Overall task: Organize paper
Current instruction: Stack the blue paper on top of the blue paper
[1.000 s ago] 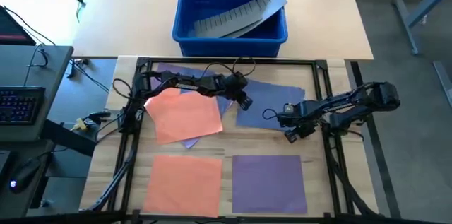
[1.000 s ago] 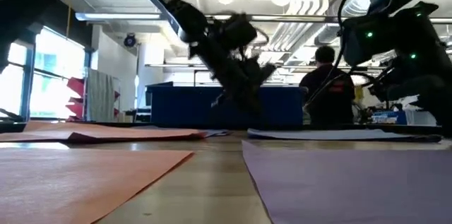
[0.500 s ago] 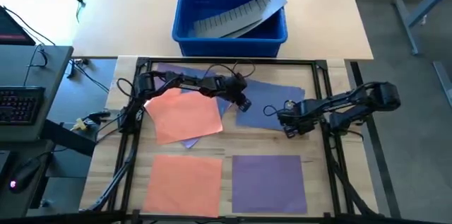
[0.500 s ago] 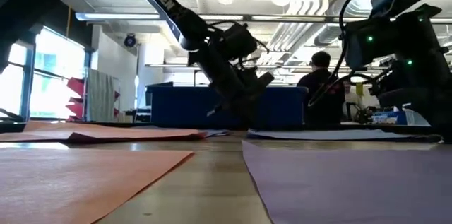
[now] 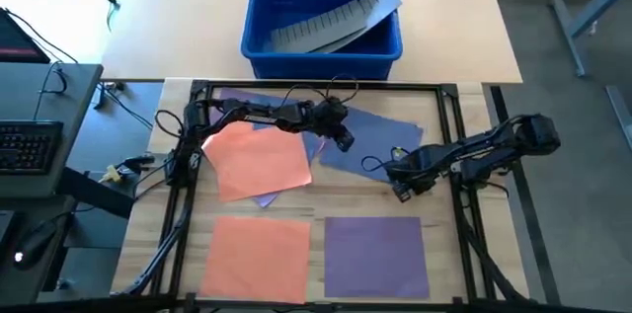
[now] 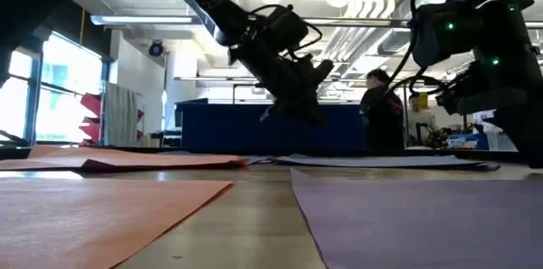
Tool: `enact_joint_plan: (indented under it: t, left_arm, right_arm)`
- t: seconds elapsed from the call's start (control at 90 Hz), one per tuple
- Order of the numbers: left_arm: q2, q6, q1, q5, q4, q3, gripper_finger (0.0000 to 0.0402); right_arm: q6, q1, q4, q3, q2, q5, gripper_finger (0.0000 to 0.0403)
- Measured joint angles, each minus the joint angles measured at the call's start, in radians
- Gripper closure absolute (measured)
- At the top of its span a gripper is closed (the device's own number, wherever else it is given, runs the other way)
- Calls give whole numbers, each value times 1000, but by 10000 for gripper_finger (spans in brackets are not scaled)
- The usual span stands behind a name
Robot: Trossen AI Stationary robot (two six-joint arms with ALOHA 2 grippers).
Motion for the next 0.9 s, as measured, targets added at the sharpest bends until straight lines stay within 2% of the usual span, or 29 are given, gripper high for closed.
enact_joint_plan:
  t: [0.122,0.211,0.3,0.4,0.511,0.789,0.9]
  left_arm:
    - [0,66,-1,-86,-246,38,402]
    - [0,91,-3,-100,-311,40,402]
    - [4,95,-3,-93,-343,40,402]
    - [30,94,7,-10,-302,40,402]
    - [74,74,13,90,-252,40,402]
    - [91,44,-52,364,-184,48,402]
    - [76,60,-81,347,-248,84,402]
  right_arm:
    - [4,-3,-71,77,-12,-31,403]
    - [-3,-3,-61,131,-15,0,403]
    - [-41,-4,50,154,-15,50,403]
    - [-55,-28,252,130,-15,69,403]
    - [-18,-68,364,73,-7,100,403]
    - [-97,-160,292,3,-6,95,403]
    - [-154,-173,253,8,-16,87,399]
